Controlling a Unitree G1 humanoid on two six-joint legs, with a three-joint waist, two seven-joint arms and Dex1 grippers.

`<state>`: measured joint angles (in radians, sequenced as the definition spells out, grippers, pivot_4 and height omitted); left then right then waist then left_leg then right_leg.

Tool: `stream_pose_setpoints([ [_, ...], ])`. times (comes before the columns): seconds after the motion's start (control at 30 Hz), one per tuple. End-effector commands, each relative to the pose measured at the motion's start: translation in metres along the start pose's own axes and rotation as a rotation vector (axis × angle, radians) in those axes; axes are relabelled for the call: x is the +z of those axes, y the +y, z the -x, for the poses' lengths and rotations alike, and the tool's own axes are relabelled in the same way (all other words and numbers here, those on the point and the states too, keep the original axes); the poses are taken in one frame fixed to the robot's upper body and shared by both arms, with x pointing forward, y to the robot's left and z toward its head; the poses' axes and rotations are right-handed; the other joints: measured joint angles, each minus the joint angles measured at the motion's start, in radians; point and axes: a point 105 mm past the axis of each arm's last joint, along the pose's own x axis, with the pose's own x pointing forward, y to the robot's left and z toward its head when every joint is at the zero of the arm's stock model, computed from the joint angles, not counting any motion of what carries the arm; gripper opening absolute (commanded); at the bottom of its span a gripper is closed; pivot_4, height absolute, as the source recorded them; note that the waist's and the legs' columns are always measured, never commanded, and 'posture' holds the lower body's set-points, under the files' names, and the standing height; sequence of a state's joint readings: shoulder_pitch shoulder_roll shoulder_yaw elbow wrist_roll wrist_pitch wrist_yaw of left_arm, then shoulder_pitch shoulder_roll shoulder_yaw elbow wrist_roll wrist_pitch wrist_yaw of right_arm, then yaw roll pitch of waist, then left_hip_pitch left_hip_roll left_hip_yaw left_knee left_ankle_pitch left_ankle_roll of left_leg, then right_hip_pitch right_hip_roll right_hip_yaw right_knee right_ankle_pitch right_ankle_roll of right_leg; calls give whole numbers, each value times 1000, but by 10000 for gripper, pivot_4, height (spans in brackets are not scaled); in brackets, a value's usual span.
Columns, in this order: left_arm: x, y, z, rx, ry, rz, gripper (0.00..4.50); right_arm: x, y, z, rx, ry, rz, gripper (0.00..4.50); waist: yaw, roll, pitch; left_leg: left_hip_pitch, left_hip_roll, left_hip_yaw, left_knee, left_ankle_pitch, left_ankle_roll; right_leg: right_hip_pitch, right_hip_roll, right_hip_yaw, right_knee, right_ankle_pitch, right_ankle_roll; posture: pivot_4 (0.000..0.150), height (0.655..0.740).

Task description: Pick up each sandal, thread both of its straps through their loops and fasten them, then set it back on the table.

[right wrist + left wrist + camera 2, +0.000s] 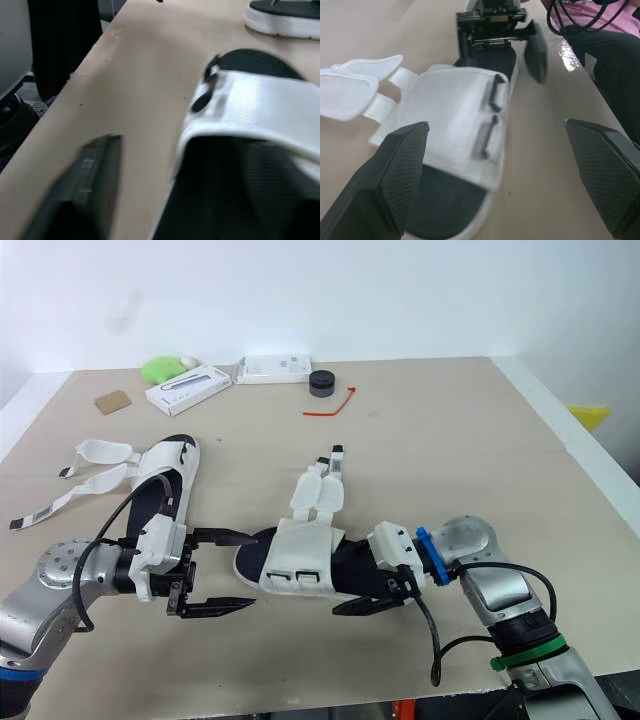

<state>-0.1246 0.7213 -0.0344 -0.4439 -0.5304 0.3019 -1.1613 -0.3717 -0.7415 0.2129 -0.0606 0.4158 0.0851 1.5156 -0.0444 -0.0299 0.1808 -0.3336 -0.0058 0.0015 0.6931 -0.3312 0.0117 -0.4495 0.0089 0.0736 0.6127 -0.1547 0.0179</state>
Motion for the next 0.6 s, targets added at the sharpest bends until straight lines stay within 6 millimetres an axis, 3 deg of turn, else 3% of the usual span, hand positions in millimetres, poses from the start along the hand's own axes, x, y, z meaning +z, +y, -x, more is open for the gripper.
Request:
stream_pose_setpoints([
  [0.03,7,0,-1,-12,-17,-36,45000,15,1,12,-12,-14,41,44105,0,0,0,0,0,0,0,0,0,0,0,0,0,0,0,1500,7400],
  [0.33,5,4,-1,-19,-14,-40,45000,17,2,30,-96,1,-26,44105,0,0,0,-1,0,0,0,0,0,0,0,0,0,0,0,1500,7400],
  [0.53,-2,24,4,50,24,-65,45000,30,-5,41,-178,-83,-68,44105,0,0,0,-2,0,0,1,0,0,0,1,0,1,0,0,1500,7400],
  [0.6,-2,29,5,70,21,-68,45000,39,-12,45,-230,-139,-61,39005,0,0,0,-3,0,1,1,0,0,1,1,0,1,0,0,1500,7400],
])
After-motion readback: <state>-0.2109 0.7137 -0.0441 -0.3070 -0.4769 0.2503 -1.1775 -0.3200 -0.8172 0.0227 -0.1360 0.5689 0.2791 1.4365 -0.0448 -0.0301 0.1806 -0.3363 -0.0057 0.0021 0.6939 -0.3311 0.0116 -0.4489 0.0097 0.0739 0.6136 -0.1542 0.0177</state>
